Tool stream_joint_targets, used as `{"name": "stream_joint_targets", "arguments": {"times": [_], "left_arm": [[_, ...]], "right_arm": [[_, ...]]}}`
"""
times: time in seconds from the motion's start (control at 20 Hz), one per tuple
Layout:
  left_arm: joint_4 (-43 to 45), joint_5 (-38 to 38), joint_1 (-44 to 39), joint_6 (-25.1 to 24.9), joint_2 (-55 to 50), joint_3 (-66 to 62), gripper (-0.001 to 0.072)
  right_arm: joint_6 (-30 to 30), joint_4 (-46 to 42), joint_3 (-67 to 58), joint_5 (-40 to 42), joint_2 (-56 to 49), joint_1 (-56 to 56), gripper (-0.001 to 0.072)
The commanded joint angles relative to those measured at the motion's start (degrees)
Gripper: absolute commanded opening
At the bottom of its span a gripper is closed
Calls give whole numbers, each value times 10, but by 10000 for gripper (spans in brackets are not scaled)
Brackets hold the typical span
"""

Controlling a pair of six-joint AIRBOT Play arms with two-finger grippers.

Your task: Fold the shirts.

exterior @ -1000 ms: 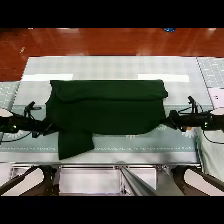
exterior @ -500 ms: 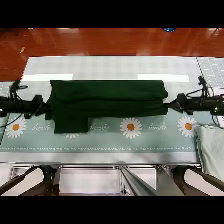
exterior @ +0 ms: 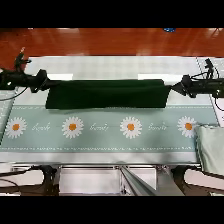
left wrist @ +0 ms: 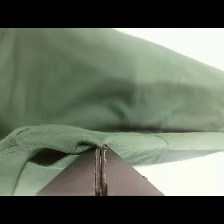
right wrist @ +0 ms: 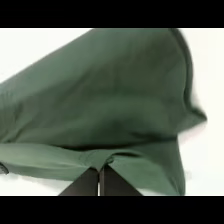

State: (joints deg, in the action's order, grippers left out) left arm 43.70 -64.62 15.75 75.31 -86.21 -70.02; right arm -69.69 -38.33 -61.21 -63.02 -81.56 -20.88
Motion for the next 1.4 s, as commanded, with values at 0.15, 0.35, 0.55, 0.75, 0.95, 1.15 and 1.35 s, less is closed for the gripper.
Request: {"name": "stream_joint_targets", "arguments": {"times": [0.15,0.35,0.55,0.75,0.95,1.15,1.35], "left_arm": [[-2,5,-34,49,-174,-171,18],[-2,-42,-40,49,-216,-177,276],[12,-111,-6,104,-207,-181,508],[14,-116,49,51,-88,-179,508],[13,-21,34,-24,123,-77,508],[14,99,-24,-29,302,98,508],[13,102,-42,-25,325,173,508]], "right_arm": [[-1,28,-83,6,-120,1,26],[7,59,-86,17,-160,1,267],[9,55,-102,7,-154,-14,415],[-6,-15,-145,-72,-90,-82,415],[-76,-110,-70,8,-36,-119,415],[-49,-26,23,55,-75,-89,416],[-28,43,12,51,-144,-36,421]]}}
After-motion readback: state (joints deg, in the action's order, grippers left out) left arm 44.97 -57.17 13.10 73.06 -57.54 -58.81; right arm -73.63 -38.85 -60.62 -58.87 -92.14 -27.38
